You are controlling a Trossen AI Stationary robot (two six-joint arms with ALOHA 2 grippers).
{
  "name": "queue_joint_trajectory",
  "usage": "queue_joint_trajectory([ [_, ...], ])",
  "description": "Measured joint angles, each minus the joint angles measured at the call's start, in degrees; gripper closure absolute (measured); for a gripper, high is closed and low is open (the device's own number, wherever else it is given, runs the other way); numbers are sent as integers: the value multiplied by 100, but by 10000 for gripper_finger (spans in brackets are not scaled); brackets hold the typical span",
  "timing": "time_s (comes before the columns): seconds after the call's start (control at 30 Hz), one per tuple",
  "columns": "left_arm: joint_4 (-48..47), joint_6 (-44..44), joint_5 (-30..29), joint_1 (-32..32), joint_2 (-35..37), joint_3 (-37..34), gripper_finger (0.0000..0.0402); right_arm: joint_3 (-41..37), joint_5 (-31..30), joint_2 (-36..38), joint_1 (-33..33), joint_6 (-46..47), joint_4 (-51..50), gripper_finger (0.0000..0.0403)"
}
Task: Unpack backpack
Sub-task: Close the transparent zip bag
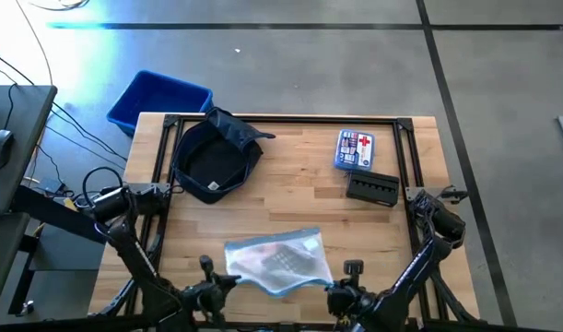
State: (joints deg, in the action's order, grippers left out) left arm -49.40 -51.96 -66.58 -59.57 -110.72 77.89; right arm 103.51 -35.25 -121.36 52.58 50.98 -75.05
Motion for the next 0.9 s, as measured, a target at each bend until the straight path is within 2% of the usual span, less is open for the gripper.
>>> queue_joint_trajectory([
  [0.13,351,4,241,112,-2,-236,401,233,-1511,1,118,-495,350,403],
  [0.2,773,382,358,113,-2,-318,401,233,-1918,2,115,-804,710,403],
  [0.27,1035,722,408,107,-4,-327,401,233,-1779,2,57,-1182,999,403],
  [0.33,1100,835,397,103,-4,-319,401,233,-1348,2,8,-1401,1161,403],
  [0.47,595,258,299,126,-4,-319,401,233,-782,-7,-9,-1547,1309,403],
  [0.6,-414,-1156,357,187,-4,-319,401,225,-1138,-9,-2,-1374,984,403],
  [0.7,-893,-1897,421,198,-4,-321,401,-64,-1226,-9,-17,-1186,976,403],
  [0.8,-1030,-2193,438,195,-4,-321,401,-557,-1333,-11,-116,-1035,1214,403],
  [0.9,-1042,-2243,451,212,-4,-321,401,-976,-1866,-15,-251,-949,1714,403],
])
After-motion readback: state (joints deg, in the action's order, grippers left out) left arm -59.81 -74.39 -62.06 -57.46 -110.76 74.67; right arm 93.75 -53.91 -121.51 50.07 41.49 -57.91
